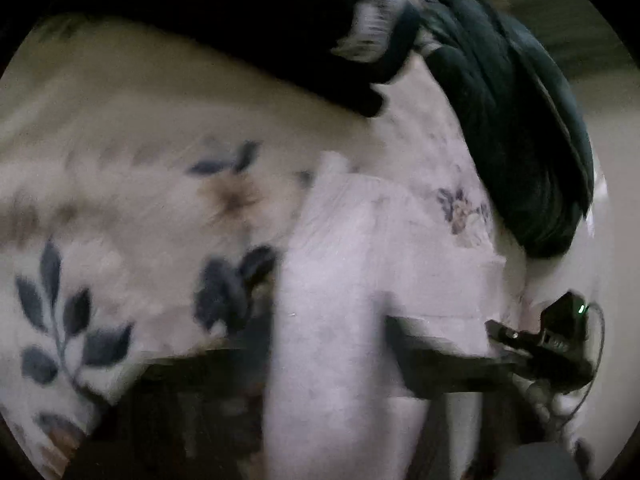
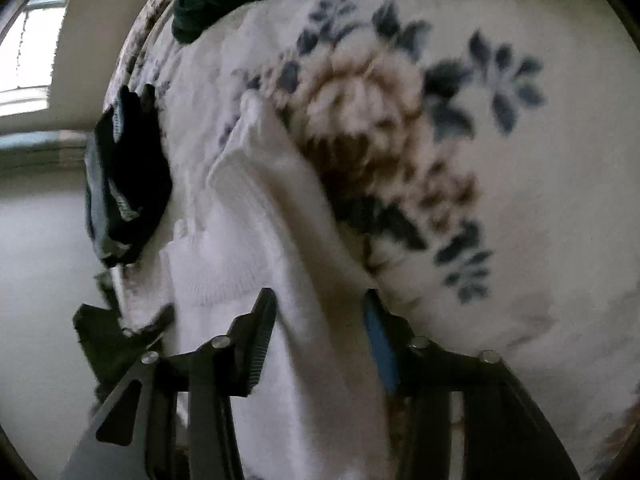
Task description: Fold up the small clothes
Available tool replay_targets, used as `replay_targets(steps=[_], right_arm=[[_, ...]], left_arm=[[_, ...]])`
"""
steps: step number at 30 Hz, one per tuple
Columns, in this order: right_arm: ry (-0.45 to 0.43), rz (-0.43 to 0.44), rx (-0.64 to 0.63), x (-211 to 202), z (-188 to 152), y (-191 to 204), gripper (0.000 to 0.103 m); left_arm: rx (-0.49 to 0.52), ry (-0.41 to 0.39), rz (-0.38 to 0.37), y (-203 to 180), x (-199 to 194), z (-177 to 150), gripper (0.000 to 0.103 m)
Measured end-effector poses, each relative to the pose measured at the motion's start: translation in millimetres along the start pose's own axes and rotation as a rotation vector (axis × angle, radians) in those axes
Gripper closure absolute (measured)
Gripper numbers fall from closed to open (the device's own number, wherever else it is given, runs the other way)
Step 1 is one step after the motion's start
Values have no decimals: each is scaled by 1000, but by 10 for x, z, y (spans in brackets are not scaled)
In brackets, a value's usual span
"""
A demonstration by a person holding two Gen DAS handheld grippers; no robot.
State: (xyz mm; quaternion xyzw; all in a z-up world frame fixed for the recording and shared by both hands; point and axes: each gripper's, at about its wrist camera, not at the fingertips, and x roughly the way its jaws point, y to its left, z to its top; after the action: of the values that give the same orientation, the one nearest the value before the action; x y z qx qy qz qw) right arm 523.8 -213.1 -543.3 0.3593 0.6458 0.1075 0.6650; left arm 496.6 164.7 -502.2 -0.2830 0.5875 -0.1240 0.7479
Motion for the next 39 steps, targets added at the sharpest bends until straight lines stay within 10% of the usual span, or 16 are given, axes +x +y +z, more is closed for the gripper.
replay_targets(steps=[5, 10, 15, 17, 28, 32, 39], right_arm=[[-173, -74, -19, -291, 12, 32, 100], [-26, -65, -26, 39, 62, 41, 98], [-39, 13, -9, -200, -86, -88, 22], [-1, 42, -6, -204, -213, -205, 17], [268, 287, 61, 616, -635, -418, 9], [229, 274, 39, 606, -663, -245, 53], [139, 282, -35, 124, -726, 231, 60]], left_arm=[[16, -59, 39, 57, -176, 46, 91], [-68, 34, -31, 267, -84, 39, 72], [-119, -16, -163, 370, -442, -160, 33], [-177, 3, -223, 473, -472, -331, 32], [-265, 124, -380, 459, 29, -672, 33], [-164, 47, -373, 235, -156, -636, 63], [-73, -33, -396, -74, -658, -485, 69]])
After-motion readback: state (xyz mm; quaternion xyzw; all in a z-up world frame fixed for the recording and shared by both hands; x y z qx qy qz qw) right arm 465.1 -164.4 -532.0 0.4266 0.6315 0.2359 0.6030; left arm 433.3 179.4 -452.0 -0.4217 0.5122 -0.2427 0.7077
